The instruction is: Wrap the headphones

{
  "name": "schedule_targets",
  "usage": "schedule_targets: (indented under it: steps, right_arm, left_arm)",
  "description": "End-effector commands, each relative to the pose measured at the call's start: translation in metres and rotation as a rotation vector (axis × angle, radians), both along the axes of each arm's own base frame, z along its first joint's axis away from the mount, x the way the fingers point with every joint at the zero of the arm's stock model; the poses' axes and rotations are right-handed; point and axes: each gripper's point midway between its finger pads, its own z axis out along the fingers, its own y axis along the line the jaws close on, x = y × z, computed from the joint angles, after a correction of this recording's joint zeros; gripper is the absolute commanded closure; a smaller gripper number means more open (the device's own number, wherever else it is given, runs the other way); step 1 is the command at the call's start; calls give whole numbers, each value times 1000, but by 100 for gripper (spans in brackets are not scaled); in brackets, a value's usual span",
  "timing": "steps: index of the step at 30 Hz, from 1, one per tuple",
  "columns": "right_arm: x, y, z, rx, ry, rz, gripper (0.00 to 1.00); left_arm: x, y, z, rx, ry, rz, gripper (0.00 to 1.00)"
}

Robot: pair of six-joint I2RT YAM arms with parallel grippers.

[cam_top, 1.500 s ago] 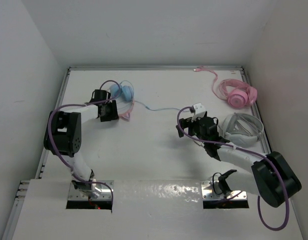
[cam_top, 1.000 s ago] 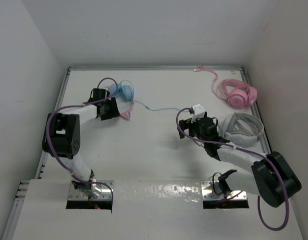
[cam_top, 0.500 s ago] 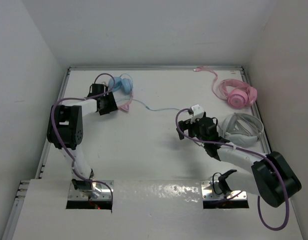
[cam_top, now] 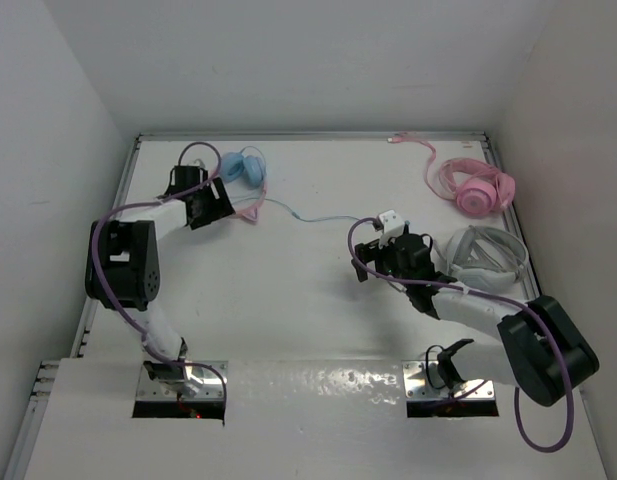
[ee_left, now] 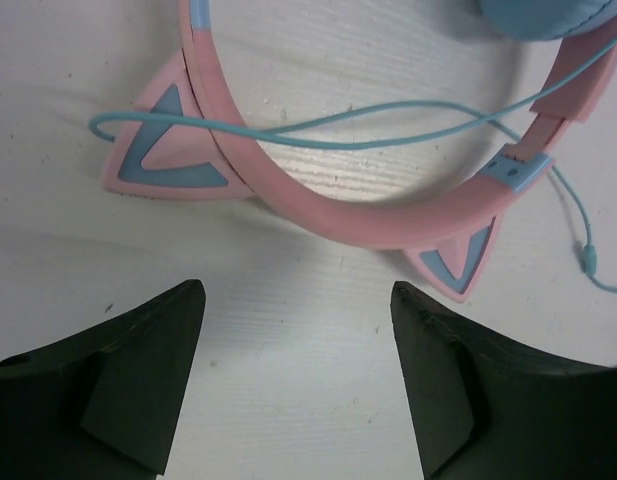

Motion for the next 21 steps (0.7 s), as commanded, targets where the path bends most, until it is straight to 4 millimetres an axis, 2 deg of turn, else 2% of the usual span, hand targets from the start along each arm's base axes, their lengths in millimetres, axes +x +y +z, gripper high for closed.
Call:
schedule_targets:
  steps: [1,3,7,10,11,15,19,21]
  right_arm:
    - [11,14,23,31,-62,40,1]
    - [10,14,24,26,-64,44,1]
    - [8,14,26,32,-74,46,1]
    - [8,14,27,32,-75,53,1]
    - [8,15,27,32,-74,54,1]
    - [6,14,25,28,-69,57,1]
    - [8,14,25,28,-71,55,1]
    - [8,17,26,32,-68,64,1]
  left_arm:
    - [18,-1,12,-43,-49,36,27]
    - [17,-4,-10,-58,3,40,26]
    - [24,0,-24,-42,26,60,27]
    - [37,4,-24,-33,6,84,27]
    - [45,5,-17,-29,-17,94,27]
    - [50,8,-12,-17,-38,101,28]
    - [50,11,-24,-1,-19,107,30]
    - [48,14,-35,21,24,107,39]
